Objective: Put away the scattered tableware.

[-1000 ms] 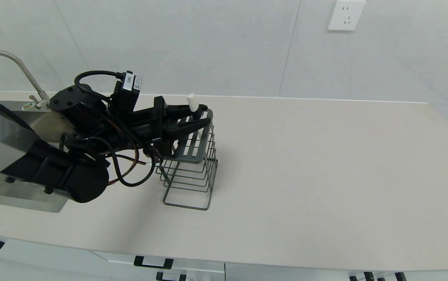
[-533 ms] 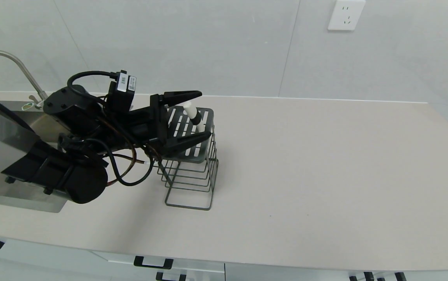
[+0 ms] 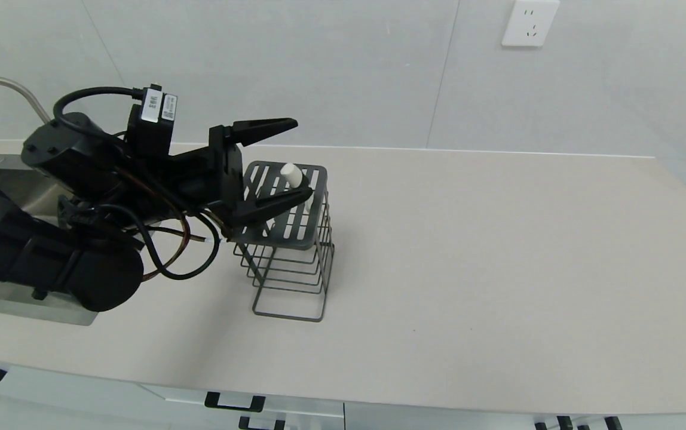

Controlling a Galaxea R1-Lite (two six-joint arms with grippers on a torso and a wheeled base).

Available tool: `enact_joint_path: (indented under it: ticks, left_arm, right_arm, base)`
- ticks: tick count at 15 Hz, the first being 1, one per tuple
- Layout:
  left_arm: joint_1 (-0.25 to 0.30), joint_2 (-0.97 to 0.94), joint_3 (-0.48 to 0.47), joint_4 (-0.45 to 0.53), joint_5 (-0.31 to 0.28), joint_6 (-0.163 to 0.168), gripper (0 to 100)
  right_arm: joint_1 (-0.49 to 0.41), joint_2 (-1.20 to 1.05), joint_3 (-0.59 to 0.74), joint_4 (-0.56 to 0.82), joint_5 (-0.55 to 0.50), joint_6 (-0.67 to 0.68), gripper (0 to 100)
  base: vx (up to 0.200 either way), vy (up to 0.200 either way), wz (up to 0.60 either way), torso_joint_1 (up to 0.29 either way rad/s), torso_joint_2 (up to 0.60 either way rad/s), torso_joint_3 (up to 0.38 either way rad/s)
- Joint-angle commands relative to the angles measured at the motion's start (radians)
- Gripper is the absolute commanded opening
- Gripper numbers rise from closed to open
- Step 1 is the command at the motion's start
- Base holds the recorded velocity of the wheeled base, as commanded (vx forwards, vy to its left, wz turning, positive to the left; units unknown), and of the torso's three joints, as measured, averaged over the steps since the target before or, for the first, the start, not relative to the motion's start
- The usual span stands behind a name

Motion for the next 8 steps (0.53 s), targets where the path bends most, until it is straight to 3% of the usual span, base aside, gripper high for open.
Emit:
enact_joint_path:
  ticks: [1, 5, 8]
  left_arm:
    - [0.015, -0.093, 0.055, -0.001, 0.000, 0.000, 100]
    - [0.064, -0.213, 0.135, -0.002, 0.001, 0.000, 100]
    - [0.079, -0.404, 0.325, -0.005, 0.049, 0.011, 100]
  right_arm:
    - [0.000, 0.001, 0.000, -0.001, 0.001, 0.000, 0]
    - [0.002, 0.001, 0.000, -0.001, 0.001, 0.000, 0]
    - [0.000, 0.001, 0.000, -0.001, 0.001, 0.000, 0]
  base:
    - [0.000, 0.000, 0.00, 0.000, 0.00, 0.000]
    - [0.000, 0.000, 0.00, 0.000, 0.00, 0.000]
    - [0.000, 0.000, 0.00, 0.000, 0.00, 0.000]
